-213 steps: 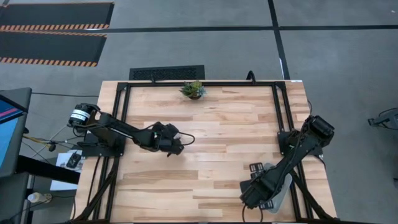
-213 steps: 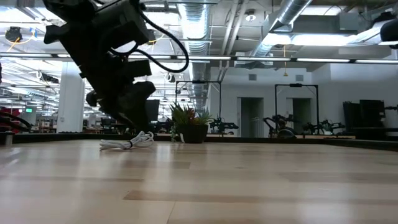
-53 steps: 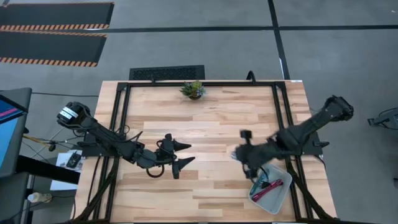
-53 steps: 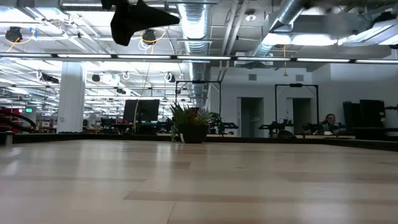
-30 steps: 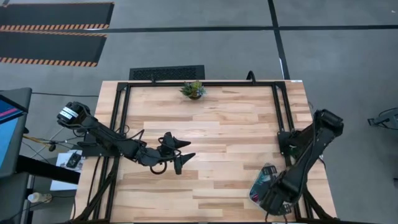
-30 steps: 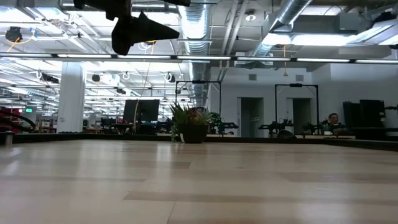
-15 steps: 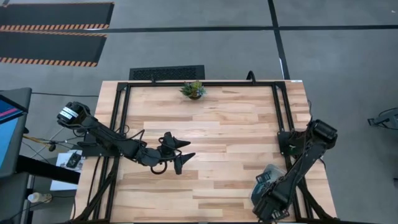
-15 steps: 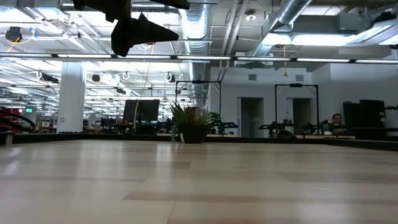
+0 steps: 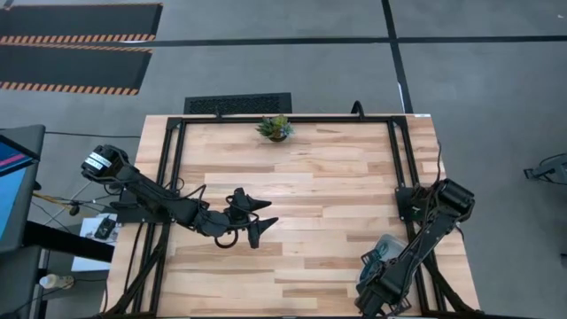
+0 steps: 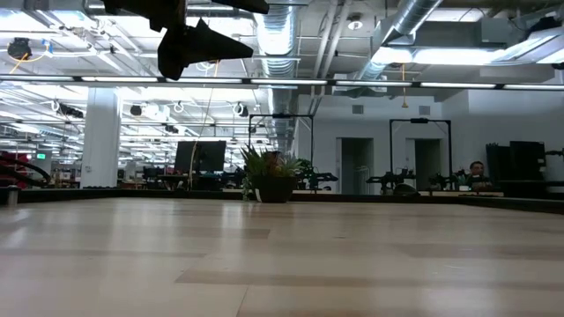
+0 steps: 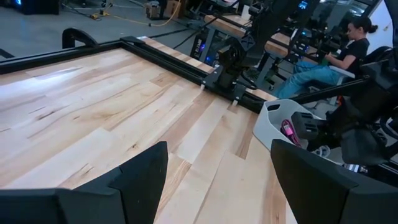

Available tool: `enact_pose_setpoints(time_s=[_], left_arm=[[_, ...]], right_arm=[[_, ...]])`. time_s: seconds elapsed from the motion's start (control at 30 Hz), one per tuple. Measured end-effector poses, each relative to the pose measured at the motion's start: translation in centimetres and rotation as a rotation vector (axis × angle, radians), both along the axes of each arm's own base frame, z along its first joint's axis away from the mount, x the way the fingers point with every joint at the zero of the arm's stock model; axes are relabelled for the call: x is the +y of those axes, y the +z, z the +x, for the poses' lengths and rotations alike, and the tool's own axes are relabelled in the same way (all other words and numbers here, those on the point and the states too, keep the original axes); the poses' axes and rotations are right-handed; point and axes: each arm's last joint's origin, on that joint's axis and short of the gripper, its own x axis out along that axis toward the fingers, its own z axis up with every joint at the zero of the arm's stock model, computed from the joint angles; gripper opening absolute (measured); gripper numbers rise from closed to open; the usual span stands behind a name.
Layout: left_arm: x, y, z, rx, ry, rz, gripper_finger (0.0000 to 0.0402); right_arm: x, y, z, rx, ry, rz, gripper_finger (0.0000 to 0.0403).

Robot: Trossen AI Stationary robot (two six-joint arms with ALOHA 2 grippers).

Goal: Pick and place USB-C Cables
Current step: Put the white charger cable into the white bin, then return to Home Position

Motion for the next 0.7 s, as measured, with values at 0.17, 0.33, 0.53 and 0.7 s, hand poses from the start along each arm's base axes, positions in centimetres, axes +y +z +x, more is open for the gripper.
enact_pose_setpoints(time_s=[0.17, 0.33, 0.53, 0.7], left_arm=[[0.0, 0.0, 0.0, 0.002, -0.006, 0.0, 0.0274], [0.0, 0.0, 0.0, 0.006, -0.006, 0.002, 0.0274], [0.3, 1.3, -0.5, -0.028, -0.031, -0.022, 0.0274], [1.5, 4.2, -2.3, -0.086, -0.051, -0.056, 0.0274]], right_arm=[[-0.1, 0.0, 0.1, 0.001, -0.02, -0.005, 0.0171], [-0.7, 0.4, 0.5, 0.006, -0.088, -0.021, 0.0239], [-2.4, 4.6, 0.9, -0.078, -0.171, -0.001, 0.0259], [-5.8, 11.6, 0.4, -0.242, -0.296, 0.026, 0.0255]])
